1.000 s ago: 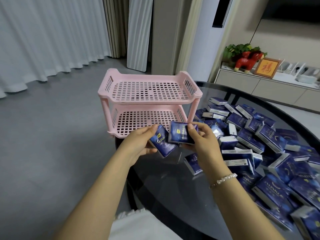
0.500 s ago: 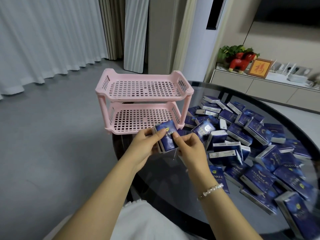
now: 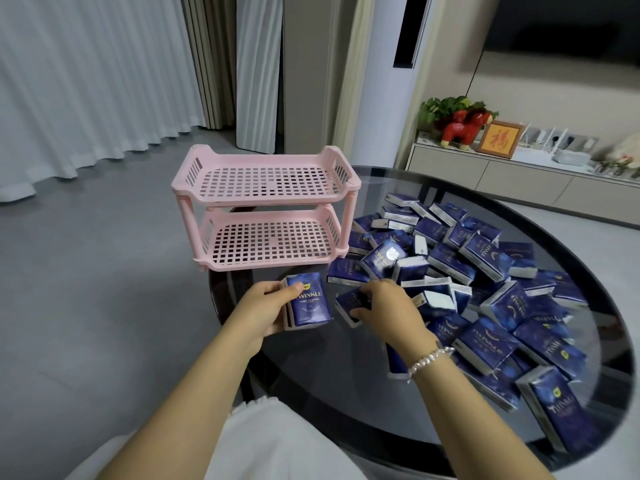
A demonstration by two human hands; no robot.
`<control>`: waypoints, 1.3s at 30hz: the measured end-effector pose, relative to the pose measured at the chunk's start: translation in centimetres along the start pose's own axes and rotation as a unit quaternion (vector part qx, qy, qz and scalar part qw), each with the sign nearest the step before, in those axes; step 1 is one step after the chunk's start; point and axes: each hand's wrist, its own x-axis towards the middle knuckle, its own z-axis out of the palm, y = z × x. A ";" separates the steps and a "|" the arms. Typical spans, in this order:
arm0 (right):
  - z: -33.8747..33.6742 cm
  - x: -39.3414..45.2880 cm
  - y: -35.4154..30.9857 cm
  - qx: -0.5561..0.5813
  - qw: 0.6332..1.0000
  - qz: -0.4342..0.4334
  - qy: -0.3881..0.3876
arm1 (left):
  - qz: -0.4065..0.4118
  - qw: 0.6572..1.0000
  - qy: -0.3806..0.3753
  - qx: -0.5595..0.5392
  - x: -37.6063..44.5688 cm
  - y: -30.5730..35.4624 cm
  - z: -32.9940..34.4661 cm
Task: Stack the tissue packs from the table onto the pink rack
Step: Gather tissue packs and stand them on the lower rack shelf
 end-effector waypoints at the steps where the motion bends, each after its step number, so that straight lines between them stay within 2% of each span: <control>1: 0.0 0.3 0.0 0.003 1.000 0.007 -0.007 | 0.000 1.000 0.000 0.003 0.0 0.0 -0.1; 7: 0.4 1.3 0.0 0.043 0.998 0.040 -0.026 | 0.009 1.000 0.000 0.006 0.0 0.4 -0.3; 15: 0.7 0.6 -0.5 0.058 0.998 -0.033 -0.006 | 0.034 0.999 0.031 0.000 0.5 0.5 -1.1; 19: 1.0 -0.1 -0.6 0.172 0.984 -0.053 -0.012 | 0.045 0.998 0.034 0.006 0.4 0.5 -1.2; 24: 0.8 -0.6 -0.2 0.276 0.957 -0.058 0.069 | 0.051 0.998 0.025 0.003 0.3 0.6 -1.1; 27: 0.4 -0.5 -0.7 0.383 0.921 -0.051 0.048 | 0.052 0.999 0.001 -0.014 0.2 0.6 -0.9; 32: 0.9 0.3 -1.8 0.415 0.905 -0.090 -0.024 | 0.064 0.996 -0.034 -0.053 0.2 0.8 -0.7; 39: 1.7 1.5 -2.7 0.485 0.871 -0.076 -0.005 | 0.110 0.985 -0.132 -0.035 0.0 0.8 -0.3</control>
